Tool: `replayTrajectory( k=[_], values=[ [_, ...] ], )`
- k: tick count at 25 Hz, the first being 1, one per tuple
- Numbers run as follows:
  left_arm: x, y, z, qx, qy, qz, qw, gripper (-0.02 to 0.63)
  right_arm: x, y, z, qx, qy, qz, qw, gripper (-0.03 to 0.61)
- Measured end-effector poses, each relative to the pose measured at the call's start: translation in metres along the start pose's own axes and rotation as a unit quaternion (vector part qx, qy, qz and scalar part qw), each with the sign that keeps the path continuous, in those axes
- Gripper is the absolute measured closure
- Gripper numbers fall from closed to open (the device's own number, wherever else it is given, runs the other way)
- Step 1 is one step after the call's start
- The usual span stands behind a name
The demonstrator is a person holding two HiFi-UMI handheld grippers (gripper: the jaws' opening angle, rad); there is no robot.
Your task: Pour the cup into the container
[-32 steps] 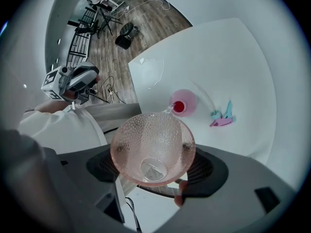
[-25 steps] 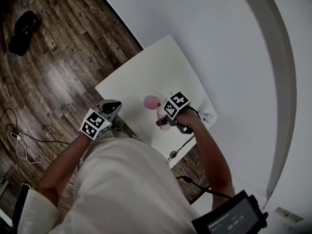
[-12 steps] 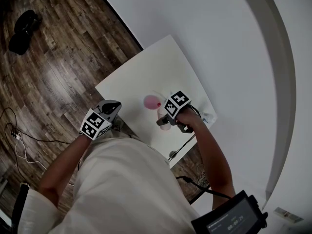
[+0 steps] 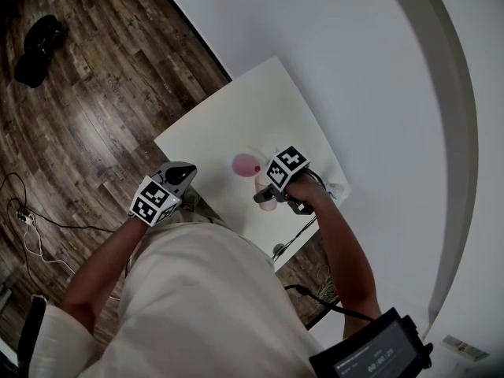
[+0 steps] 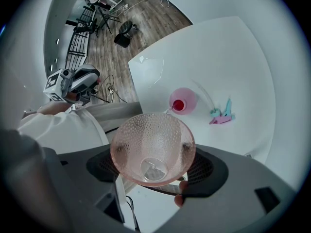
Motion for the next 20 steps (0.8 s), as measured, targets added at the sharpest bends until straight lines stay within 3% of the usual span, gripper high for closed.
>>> replayTrajectory(
  k=[20],
  values=[
    [-0.0024, -0.0018, -0.0011, 0.001, -0.002, 0.0, 1.0, 0.603, 0.0028, -0.0021, 0.0006, 0.002, 0.005, 0.013, 1.0, 0.198]
  ],
)
Point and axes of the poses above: the fingertips, and each gripper's own axes: x backward along the fingers, z to its left, y out of its top, the point moved 1 cm from there along x, backward along the fingers, and after that the axes turned 3 degrees about x, right-handed, at the moved point
